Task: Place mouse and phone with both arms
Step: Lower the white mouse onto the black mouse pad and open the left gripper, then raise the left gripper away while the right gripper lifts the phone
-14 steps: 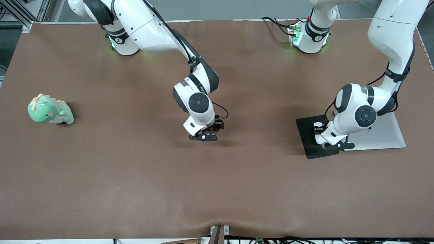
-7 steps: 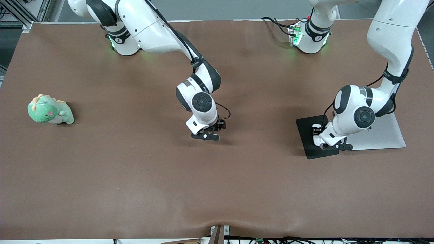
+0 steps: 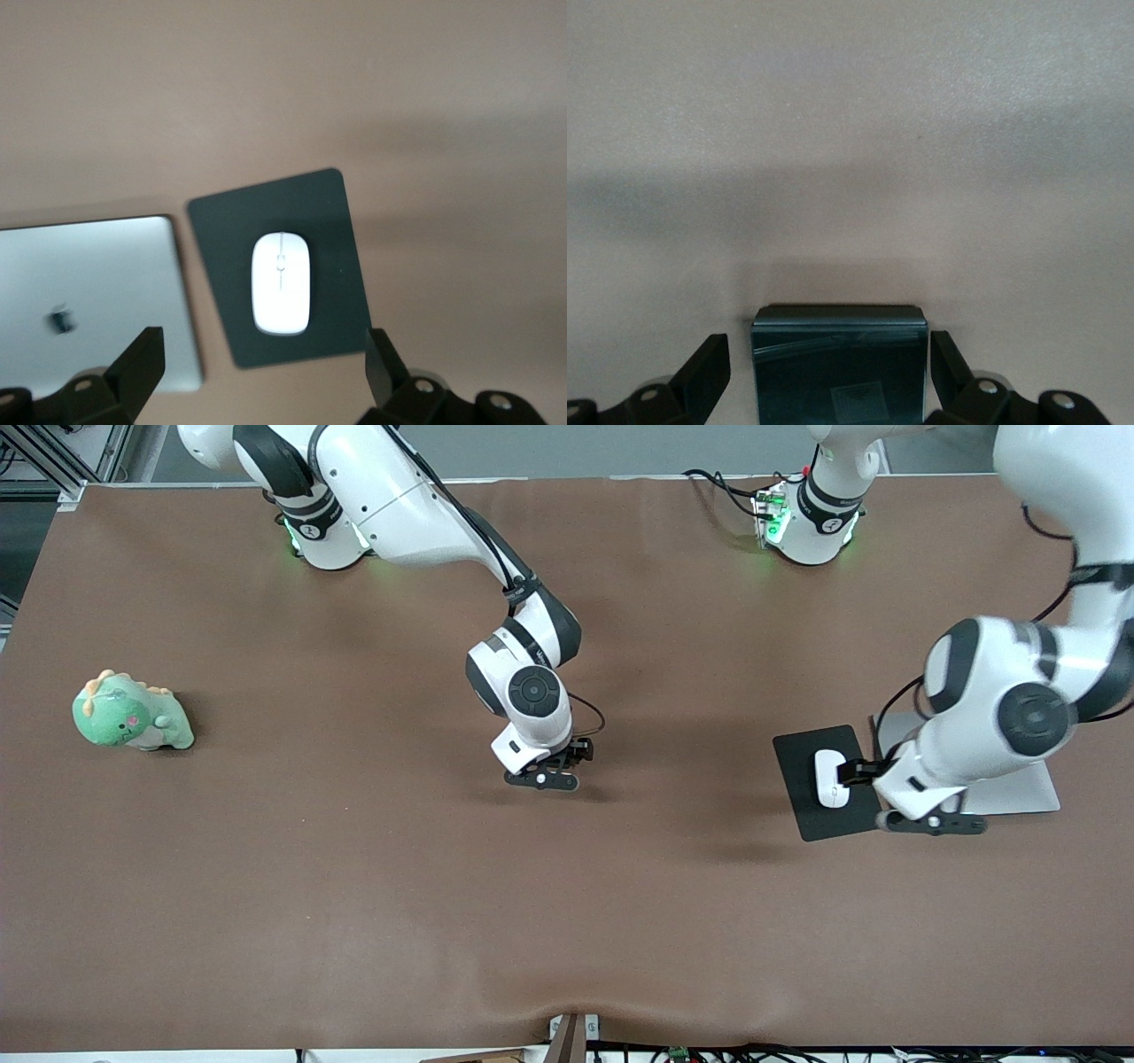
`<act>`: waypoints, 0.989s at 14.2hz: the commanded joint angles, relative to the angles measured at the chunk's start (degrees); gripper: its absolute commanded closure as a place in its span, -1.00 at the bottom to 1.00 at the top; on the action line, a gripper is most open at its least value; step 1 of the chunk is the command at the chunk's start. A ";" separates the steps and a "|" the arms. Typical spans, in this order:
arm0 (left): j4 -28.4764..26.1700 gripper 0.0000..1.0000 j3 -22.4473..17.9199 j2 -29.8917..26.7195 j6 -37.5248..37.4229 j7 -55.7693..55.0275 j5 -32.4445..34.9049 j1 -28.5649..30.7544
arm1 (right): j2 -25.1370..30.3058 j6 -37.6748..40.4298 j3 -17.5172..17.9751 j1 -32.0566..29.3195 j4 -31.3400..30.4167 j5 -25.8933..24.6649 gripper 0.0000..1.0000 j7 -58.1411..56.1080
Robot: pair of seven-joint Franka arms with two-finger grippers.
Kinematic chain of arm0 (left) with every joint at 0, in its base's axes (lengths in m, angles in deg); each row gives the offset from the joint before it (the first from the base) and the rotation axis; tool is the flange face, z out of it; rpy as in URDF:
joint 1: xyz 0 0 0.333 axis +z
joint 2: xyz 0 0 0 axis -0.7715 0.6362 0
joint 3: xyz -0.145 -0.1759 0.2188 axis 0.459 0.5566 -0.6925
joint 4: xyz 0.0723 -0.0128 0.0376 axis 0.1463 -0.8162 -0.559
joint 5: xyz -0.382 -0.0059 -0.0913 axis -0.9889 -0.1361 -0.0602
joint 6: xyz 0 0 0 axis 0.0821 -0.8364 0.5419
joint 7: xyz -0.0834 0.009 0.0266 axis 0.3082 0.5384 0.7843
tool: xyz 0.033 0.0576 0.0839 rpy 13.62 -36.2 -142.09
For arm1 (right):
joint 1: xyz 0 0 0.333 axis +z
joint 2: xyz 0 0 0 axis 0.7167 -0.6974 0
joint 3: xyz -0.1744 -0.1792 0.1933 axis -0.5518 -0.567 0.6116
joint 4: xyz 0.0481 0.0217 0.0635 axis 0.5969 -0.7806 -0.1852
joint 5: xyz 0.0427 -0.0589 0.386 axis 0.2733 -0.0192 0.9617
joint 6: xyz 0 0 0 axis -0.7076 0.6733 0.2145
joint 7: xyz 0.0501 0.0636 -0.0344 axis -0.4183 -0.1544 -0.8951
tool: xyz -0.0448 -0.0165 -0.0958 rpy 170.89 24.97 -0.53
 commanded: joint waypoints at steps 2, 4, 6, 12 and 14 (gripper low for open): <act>14.64 -1.00 2.10 0.44 -15.68 -0.05 0.71 0.60 | -0.97 0.18 -0.42 0.60 1.37 -0.03 -1.00 1.02; 15.01 -1.00 2.02 -4.46 -16.94 0.30 0.54 0.95 | -1.23 0.18 -0.42 0.60 1.19 -0.03 -1.00 1.02; 14.66 -1.00 1.84 -9.04 -17.29 0.12 -0.07 0.78 | -1.41 0.18 -0.42 0.60 1.19 -0.03 -1.00 1.02; 10.90 -1.00 -2.70 -16.86 -19.40 -0.49 -5.70 -4.37 | -1.32 0.18 -0.50 0.60 1.10 -0.03 0.82 1.02; 6.34 -1.00 -11.92 -20.20 -18.88 -0.49 -6.14 -13.16 | -0.71 0.61 -0.59 0.07 1.19 -0.03 1.00 0.93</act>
